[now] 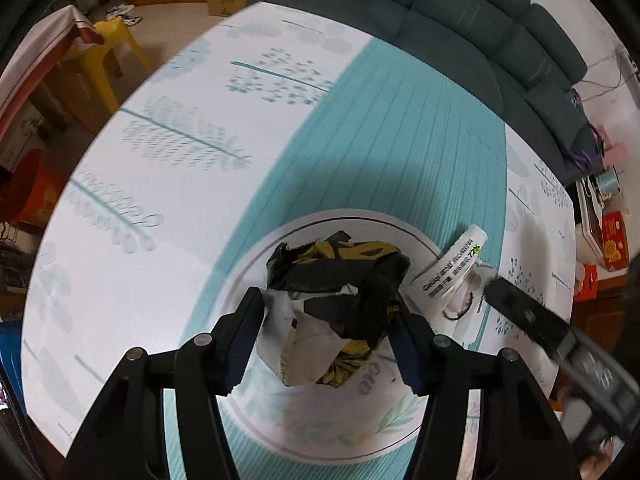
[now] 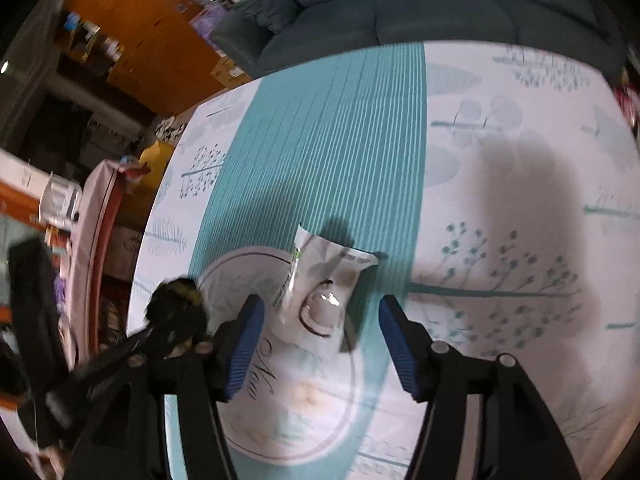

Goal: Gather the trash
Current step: 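Grasp the black-gold wrapper with the left tool while the right tool grasps the white tube, then lift the wrapper and white tube and carry them over the bin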

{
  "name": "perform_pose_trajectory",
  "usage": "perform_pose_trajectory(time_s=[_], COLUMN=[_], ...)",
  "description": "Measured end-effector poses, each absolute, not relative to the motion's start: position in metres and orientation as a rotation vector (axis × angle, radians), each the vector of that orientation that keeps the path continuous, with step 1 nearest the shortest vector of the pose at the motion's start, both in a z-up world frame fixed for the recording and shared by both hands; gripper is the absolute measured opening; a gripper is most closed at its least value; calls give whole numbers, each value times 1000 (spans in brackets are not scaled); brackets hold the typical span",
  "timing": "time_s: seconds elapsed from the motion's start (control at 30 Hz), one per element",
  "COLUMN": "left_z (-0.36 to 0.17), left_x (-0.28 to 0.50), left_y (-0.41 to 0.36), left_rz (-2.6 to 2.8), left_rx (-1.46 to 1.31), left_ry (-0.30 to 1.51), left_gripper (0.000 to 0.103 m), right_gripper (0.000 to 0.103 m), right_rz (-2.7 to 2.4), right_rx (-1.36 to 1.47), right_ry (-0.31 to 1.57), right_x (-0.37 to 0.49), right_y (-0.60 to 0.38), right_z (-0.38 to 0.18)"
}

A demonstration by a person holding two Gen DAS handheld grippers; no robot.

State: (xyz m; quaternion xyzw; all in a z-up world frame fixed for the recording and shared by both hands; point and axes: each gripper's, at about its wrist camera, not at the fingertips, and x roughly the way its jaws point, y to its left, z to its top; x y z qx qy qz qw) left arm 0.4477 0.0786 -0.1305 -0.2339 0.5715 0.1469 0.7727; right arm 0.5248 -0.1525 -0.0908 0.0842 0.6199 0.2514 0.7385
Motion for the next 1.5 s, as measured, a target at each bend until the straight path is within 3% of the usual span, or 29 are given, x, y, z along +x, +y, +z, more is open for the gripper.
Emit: perform_pose_trajectory(time_s=[0.4, 0.43, 0.5, 0.53, 0.57, 0.67, 1.0, 1.5], left_z=[-99, -98, -95, -95, -93, -87, -64, -39], left_x=[397, 393, 383, 379, 376, 362, 307, 192], left_y=[104, 106, 108, 108, 108, 104, 96, 90], left_rz=[388, 391, 394, 394, 391, 379, 267, -80], left_rx=[-510, -512, -514, -512, -508, -482, -406, -208], left_ry=[1186, 1185, 1185, 1184, 1183, 1181, 1162, 1167], left_gripper=[59, 59, 59, 59, 59, 59, 59, 59], right_gripper=[60, 56, 40, 21, 15, 11, 11, 11], right_rz=[387, 373, 354, 368, 370, 393, 479, 372], right_rx=[-60, -102, -164, -169, -179, -159, -76, 43], right_ry=[1283, 1267, 1242, 1229, 1226, 1240, 1178, 1133], right_x=[514, 510, 505, 501, 498, 492, 419, 209], right_y=[-84, -80, -78, -78, -79, -88, -122, -144], right_z=[-110, -110, -110, -108, -108, -107, -52, 5])
